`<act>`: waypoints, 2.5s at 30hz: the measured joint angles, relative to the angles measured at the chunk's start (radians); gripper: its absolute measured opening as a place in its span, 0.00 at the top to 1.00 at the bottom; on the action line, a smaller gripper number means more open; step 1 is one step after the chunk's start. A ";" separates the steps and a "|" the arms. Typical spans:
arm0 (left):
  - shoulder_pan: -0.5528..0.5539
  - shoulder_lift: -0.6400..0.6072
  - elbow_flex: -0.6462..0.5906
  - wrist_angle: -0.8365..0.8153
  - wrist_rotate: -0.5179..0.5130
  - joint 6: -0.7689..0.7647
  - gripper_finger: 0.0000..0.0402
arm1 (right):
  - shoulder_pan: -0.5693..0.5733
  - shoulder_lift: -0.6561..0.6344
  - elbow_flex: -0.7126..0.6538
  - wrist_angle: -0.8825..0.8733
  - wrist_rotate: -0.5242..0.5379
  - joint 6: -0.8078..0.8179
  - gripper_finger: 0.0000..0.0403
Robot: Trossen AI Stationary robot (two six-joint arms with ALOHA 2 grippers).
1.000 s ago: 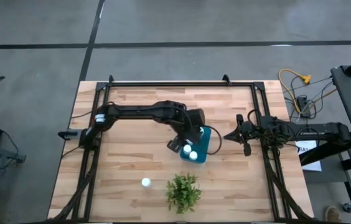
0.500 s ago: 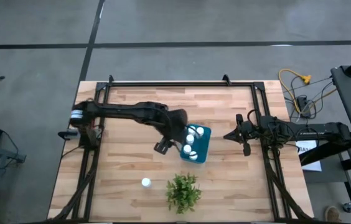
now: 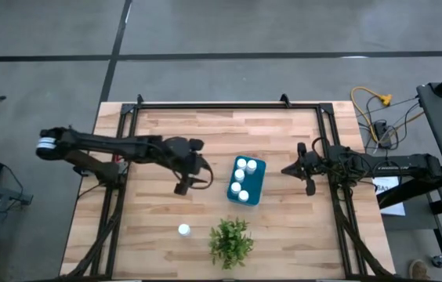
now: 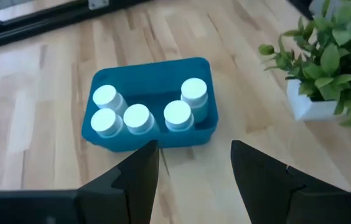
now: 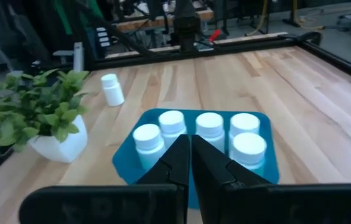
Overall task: Pick and place pill bottles into a basket
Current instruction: Put the white pill bottle into the blue bin
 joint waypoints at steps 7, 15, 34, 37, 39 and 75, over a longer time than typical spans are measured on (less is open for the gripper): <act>-0.017 -0.130 -0.203 0.135 0.003 -0.098 0.54 | 0.000 -0.002 0.000 0.000 0.040 0.001 0.98; -0.052 -0.271 -0.420 0.359 -0.007 -0.188 0.54 | 0.000 0.000 0.000 0.000 0.051 0.001 0.98; -0.180 -0.433 -0.810 0.797 -0.087 -0.377 0.55 | 0.000 0.000 0.000 0.046 0.064 0.028 0.98; -0.222 -0.430 -0.813 0.797 -0.085 -0.395 0.55 | 0.000 0.000 0.000 0.046 0.064 0.029 0.98; -0.255 -0.429 -0.810 0.784 -0.094 -0.390 0.55 | 0.000 0.000 0.000 0.045 0.066 0.044 0.98; -0.372 -0.833 -0.982 0.478 -0.109 -0.514 0.55 | 0.000 0.000 0.000 0.045 0.150 0.148 0.98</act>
